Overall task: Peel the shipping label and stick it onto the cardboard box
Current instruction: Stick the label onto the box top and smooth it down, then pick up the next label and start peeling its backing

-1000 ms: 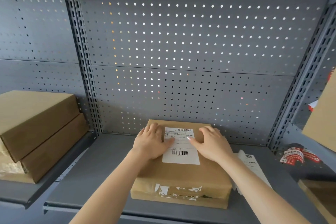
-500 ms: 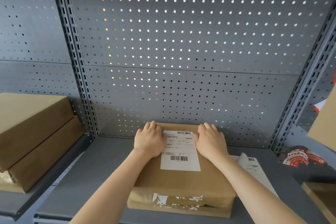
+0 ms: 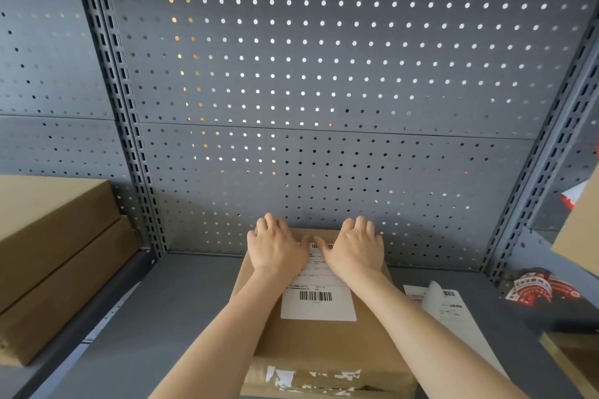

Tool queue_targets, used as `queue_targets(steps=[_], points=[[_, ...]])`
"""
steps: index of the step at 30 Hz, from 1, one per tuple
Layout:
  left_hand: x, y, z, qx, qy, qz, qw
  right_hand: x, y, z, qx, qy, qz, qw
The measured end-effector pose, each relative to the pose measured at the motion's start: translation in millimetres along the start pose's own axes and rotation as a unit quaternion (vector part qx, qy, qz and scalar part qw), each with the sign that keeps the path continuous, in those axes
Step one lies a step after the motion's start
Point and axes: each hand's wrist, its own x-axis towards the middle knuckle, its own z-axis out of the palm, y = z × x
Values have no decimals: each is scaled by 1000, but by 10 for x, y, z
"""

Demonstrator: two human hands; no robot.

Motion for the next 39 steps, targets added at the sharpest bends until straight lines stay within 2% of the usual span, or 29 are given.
queue_targets(steps=[8,18,24,31,39], points=[[-26,-114,-37,-49,19,19,998,-2,92,-20,25,-7,-10,1000],[-77,-228,-110,-91,-5,22,996,-64,316,-135,68,-53,-20,996],[-220,-161,-207,-115,14,32,993,-160,585,-215,112,-19,-17,993],[-397,309,-281,-146,2,115,983,-347,976,-328,92,-16,18,995],[-643,986,-161,-162,-76,225,958,-682,1456,-354,51,-51,81,994]])
